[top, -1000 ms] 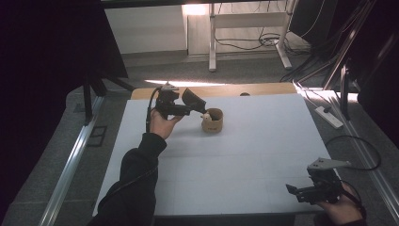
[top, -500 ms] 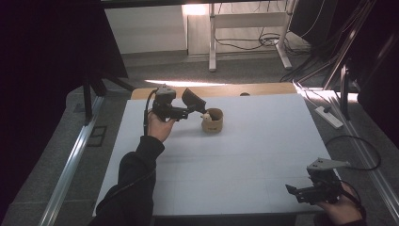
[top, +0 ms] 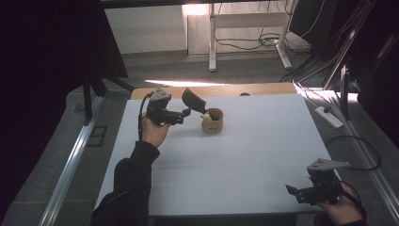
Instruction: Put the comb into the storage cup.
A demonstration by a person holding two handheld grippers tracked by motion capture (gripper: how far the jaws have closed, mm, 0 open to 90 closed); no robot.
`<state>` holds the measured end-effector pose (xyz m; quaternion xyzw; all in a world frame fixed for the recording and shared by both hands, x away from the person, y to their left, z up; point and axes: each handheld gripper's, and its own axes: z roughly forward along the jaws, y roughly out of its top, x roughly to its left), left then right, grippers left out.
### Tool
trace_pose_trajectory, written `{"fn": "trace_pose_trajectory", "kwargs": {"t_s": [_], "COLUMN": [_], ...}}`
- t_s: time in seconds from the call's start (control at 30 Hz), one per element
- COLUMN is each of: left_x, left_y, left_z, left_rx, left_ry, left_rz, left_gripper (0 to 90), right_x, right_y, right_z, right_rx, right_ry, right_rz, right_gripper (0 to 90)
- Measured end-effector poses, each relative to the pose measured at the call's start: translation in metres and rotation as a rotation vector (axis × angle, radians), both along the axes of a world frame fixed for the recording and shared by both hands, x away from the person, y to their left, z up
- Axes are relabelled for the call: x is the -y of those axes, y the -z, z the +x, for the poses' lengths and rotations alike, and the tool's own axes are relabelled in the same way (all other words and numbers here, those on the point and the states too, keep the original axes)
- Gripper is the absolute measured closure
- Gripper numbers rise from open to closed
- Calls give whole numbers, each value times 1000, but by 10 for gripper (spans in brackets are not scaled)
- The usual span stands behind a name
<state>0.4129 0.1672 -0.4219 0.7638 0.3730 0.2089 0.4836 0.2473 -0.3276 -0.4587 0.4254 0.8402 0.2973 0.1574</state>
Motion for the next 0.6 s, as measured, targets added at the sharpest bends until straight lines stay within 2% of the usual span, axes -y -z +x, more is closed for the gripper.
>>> {"fn": "trace_pose_trajectory", "kwargs": {"t_s": [0.4, 0.6], "left_x": [-4, -3], "left_y": [7, 10], "left_z": [-7, -11], "left_rx": [-3, -6], "left_ry": [20, 34], "left_rz": [-30, -29], "left_gripper": [0, 0], "right_x": [1, 2], "right_y": [0, -1], "right_z": [0, 0], "right_rx": [1, -1], "right_ry": [-2, -5], "right_rz": [13, 30], "right_gripper": [0, 0]}}
